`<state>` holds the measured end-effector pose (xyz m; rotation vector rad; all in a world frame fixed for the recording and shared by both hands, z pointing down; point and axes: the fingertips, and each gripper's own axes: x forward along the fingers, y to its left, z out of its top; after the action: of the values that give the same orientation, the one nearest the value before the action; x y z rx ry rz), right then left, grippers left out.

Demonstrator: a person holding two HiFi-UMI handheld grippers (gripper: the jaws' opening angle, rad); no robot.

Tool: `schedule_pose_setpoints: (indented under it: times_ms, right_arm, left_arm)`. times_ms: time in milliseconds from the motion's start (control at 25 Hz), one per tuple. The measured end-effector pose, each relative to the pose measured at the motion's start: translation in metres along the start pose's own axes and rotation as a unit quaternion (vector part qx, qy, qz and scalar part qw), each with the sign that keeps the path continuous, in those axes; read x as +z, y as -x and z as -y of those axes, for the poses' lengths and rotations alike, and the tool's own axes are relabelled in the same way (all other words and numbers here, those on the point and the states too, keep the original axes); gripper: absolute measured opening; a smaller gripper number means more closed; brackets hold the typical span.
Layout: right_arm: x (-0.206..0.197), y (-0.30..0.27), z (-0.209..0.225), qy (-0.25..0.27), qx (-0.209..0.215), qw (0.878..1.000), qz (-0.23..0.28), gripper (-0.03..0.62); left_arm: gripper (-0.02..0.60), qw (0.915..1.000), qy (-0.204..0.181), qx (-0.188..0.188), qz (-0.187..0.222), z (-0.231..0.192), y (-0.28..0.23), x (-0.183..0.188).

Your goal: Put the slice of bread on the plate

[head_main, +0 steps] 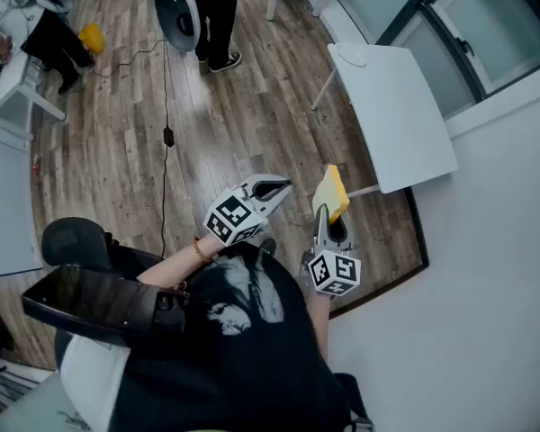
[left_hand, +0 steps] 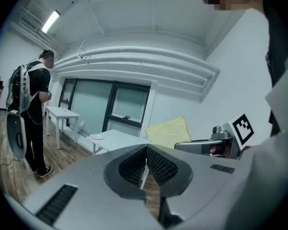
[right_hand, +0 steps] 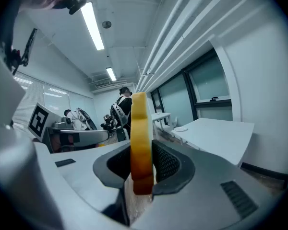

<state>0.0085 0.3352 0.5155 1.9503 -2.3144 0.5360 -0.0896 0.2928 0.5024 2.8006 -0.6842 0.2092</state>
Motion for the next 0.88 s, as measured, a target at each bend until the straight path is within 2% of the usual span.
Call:
schedule_pose_setpoints:
  times_ms: [240, 520, 880]
  right_arm:
    - [-0.014, 0.001, -0.014, -0.004, 0.015, 1.000, -0.015, 0.098]
    - [-0.020, -0.001, -0.015, -0.006, 0.014, 1.000, -0.018, 0.098]
    - [-0.020, -0.019, -0.027, -0.047, 0.027, 0.999, 0.003, 0.097]
  left_arm:
    - [0.006, 0.9997, 0.008, 0.001, -0.022, -0.003, 0.006, -0.014]
    - [0.006, 0.9997, 0.008, -0.003, -0.024, -0.003, 0.004, -0.017]
    - [0.006, 0.9999, 0.011, -0.005, -0.011, -0.023, 0.016, -0.012]
